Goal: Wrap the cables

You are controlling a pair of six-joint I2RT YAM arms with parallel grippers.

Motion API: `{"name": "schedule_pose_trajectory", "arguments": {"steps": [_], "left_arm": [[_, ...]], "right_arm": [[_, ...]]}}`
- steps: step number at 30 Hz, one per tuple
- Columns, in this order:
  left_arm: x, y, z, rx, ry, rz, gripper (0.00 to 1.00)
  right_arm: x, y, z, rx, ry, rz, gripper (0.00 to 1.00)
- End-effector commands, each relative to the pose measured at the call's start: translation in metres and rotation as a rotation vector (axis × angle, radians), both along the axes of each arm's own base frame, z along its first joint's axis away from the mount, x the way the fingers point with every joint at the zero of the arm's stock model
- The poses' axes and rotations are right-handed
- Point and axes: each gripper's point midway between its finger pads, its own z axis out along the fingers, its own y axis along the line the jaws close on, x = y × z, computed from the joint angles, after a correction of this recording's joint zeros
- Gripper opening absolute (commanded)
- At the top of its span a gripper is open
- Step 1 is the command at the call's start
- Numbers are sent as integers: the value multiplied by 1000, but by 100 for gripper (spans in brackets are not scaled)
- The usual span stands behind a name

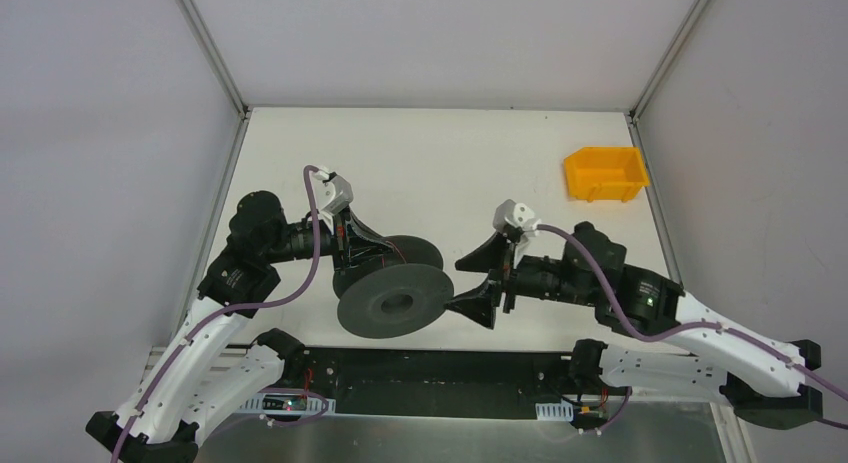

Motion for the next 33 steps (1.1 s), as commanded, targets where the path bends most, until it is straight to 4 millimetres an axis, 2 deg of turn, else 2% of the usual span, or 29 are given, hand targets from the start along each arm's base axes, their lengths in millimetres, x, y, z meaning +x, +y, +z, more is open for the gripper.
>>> {"name": "schedule_pose_trajectory", "arguments": {"steps": [1, 12, 19, 24, 28, 30, 33], "left_arm": [[-8, -1, 24, -51, -75, -34, 0], [-11, 0, 22, -54, -75, -42, 0], [-9, -2, 21, -54, -73, -46, 0], [-8, -4, 24, -70, -79, -54, 0], [-7, -4, 23, -71, -78, -56, 0], [-8, -4, 23, -71, -77, -57, 0], [-8, -5, 23, -71, -79, -59, 0]], "right_arm": [[-10, 13, -3, -89, -10, 120, 81], [-4, 36, -16, -186, 93, 231, 78], [-11, 42, -11, -137, 155, 322, 61], [-6, 49, -18, -134, 188, 327, 57], [-2, 54, -19, -120, 194, 321, 49], [1, 55, -19, -114, 189, 313, 43], [7, 54, -18, -103, 180, 294, 27]]}}
